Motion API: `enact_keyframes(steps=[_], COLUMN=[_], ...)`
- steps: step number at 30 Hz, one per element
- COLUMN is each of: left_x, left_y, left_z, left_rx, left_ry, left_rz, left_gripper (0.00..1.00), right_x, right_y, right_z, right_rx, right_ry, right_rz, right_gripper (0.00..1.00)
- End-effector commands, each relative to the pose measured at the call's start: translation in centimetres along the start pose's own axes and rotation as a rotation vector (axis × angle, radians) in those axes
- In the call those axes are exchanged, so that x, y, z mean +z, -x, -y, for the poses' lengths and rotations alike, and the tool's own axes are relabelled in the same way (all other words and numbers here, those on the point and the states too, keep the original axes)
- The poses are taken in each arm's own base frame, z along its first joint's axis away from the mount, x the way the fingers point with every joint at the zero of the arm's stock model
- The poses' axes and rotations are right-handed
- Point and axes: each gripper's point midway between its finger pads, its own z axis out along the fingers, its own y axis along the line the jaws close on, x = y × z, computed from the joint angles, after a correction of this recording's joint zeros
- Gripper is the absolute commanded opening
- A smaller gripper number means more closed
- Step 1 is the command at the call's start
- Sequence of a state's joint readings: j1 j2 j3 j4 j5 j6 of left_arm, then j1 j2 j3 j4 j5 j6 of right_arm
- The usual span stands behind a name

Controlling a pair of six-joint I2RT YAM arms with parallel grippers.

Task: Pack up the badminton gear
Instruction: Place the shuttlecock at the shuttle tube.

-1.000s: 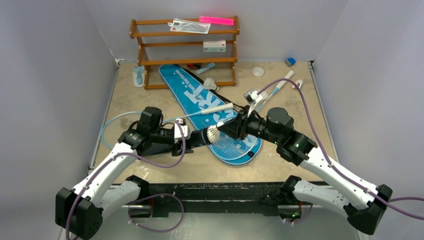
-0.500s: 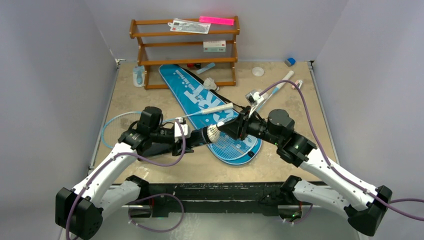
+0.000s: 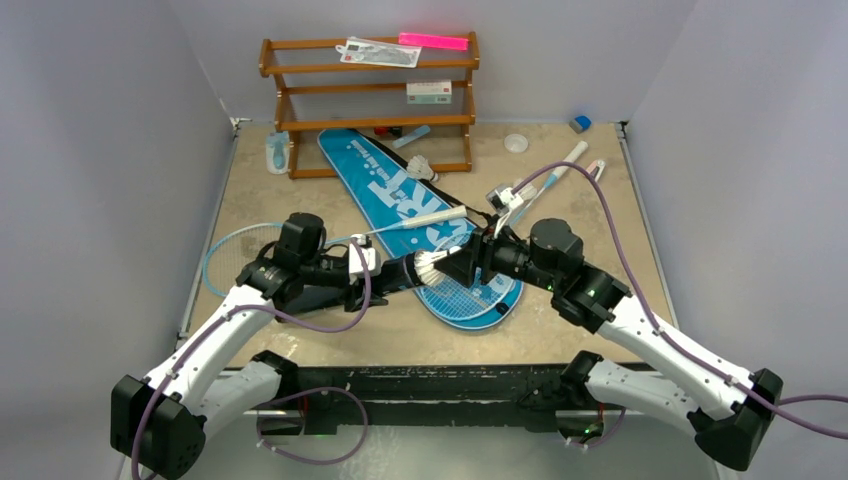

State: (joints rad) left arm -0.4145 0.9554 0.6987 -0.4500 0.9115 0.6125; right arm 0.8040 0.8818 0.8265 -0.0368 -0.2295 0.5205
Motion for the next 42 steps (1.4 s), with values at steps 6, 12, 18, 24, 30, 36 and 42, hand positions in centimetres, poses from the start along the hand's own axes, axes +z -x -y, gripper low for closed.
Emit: enact_keyframes(steps=[6,12,18,24,30,36,42], left_x=[-0.1,-0.1,0.1,0.2,0.3,0.3,0.3], left_y=[2.3,2.3,2.1,1.8,1.8,1.8,1.7], left_z=[0.4,0.6,0.9,0.9,0.8,1.0,1.0], left_rx=[0.024,0.023,0.010,-0.005,-0.007,-0.011,-0.017], left_ry=[-0.043,-0.053,-0.075,-0.082,-0.083,-0.096,-0.095], left_rz=[0.072,0.077,0.075,0.066,0.065,0.070,0.065], left_gripper=[0.22,0.22,0.22,0.22,0.22,0.22,0.22], right_x=[-0.7,-1.1,-0.8,-0.5,-0.1,0.3,0.5], right_y=[1.4,1.8,2.1,2.5,2.8,3.0,3.3], right_z=[-1.3,-1.3,-1.6,-2.3,-2.8,-3.0,-3.6], right_rx=[-0.001,-0.016,-0.031,-0.049,-0.050,-0.051,-0.045], right_ry=[0.024,0.017,0.034,0.063,0.094,0.113,0.140], right_rz=[0.014,0.043,0.038,0.028,0.033,0.047,0.050], right_gripper=[0.38,0.26,0.25,0.25,0.25,0.25,0.28])
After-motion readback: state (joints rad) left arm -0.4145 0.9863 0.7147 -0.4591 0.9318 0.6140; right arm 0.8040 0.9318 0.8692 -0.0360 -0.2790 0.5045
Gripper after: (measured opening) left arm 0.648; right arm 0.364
